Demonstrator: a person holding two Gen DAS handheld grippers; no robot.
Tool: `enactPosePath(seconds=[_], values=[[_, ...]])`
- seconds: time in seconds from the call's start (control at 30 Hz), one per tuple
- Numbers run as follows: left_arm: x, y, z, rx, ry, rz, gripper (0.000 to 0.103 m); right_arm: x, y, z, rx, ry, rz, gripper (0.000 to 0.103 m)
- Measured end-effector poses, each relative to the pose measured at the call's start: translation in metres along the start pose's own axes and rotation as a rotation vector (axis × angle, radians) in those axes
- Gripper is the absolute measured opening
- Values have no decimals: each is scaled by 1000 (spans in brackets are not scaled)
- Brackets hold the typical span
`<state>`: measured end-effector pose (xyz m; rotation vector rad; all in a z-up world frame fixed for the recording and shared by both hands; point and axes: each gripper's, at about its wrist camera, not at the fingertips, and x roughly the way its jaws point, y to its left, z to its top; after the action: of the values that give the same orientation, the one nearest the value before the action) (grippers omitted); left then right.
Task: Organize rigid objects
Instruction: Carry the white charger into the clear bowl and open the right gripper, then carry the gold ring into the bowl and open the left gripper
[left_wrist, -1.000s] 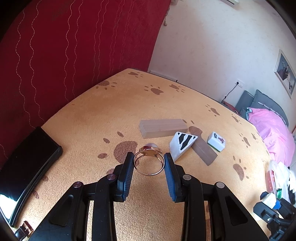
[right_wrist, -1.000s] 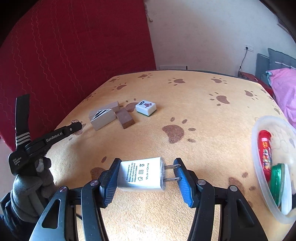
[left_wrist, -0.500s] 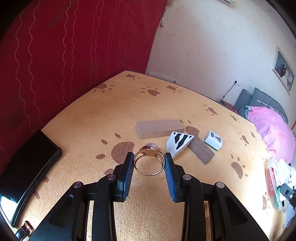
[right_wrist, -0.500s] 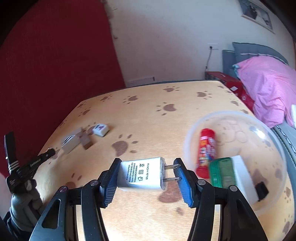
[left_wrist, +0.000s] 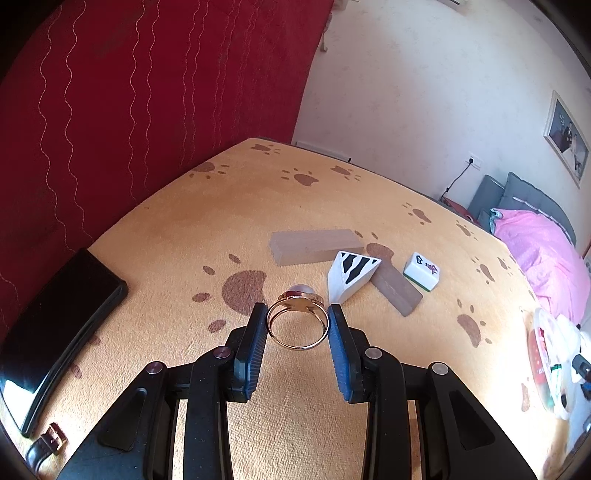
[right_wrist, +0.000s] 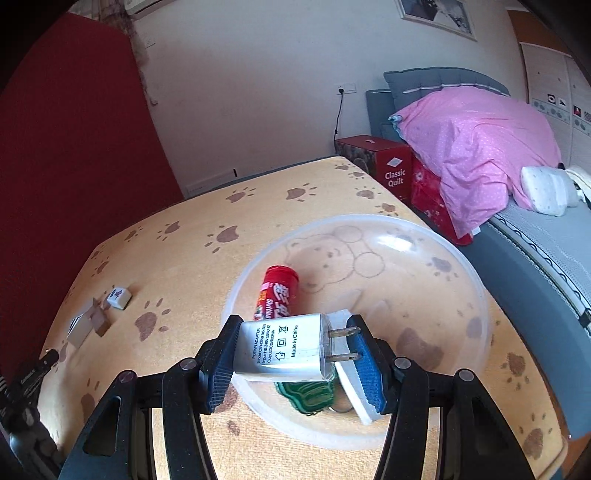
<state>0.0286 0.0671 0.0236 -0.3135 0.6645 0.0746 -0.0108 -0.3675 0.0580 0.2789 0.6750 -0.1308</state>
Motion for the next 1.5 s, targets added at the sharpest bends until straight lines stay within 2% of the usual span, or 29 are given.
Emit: enactPosePath(seconds=[0.2, 0.23, 0.3, 0.77, 1.07, 1.27, 1.5], values=[[0, -6, -3, 1, 19, -18, 34, 1, -20, 0, 34, -5, -28, 63], [-1, -8, -5, 5, 18, -19, 34, 1, -24, 0, 46, -4, -32, 73], [-4, -14, -7, 18, 18, -25, 34, 1, -33, 0, 87, -13, -48, 83], [-14, -74, -17, 127, 54, -116, 34, -14, -61, -7, 102, -52, -93, 83], [-14, -130, -22, 217, 90, -196, 34, -30, -71, -22, 50, -137, -214, 83], [-17, -170, -27, 274, 110, -260, 34, -39, -77, -26, 54, -179, -229, 83], [-25, -216, -35, 362, 110, -332, 34, -39, -81, -31, 71, -181, -204, 83]])
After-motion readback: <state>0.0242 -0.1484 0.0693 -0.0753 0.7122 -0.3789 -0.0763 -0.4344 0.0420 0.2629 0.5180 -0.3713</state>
